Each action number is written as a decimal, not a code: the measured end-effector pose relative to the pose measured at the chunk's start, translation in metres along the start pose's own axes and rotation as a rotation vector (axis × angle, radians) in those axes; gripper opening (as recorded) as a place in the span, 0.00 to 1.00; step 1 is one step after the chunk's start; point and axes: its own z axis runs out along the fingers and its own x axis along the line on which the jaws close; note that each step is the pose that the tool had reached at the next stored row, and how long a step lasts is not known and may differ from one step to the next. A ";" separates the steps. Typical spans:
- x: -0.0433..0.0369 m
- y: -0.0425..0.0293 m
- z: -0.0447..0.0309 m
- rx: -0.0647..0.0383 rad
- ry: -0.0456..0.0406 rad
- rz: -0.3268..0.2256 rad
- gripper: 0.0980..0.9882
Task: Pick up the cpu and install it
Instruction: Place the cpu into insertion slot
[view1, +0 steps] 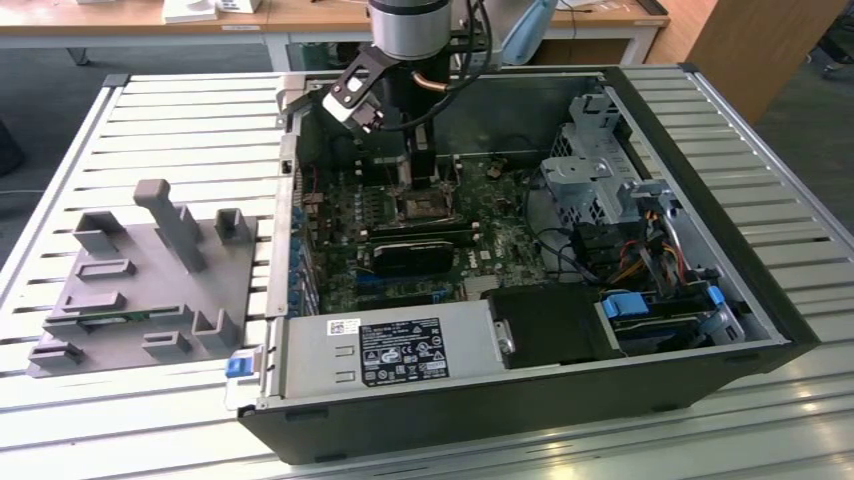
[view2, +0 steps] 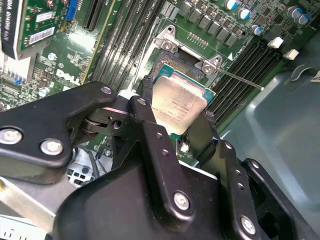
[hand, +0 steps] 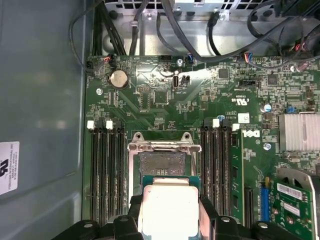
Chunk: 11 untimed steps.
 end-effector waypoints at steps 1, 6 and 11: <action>0.0004 -0.0002 0.0019 0.000 0.0002 0.000 0.48; 0.0019 -0.0007 0.0109 0.000 -0.0002 0.000 0.48; 0.0023 0.0009 0.0192 0.000 -0.0005 0.000 0.48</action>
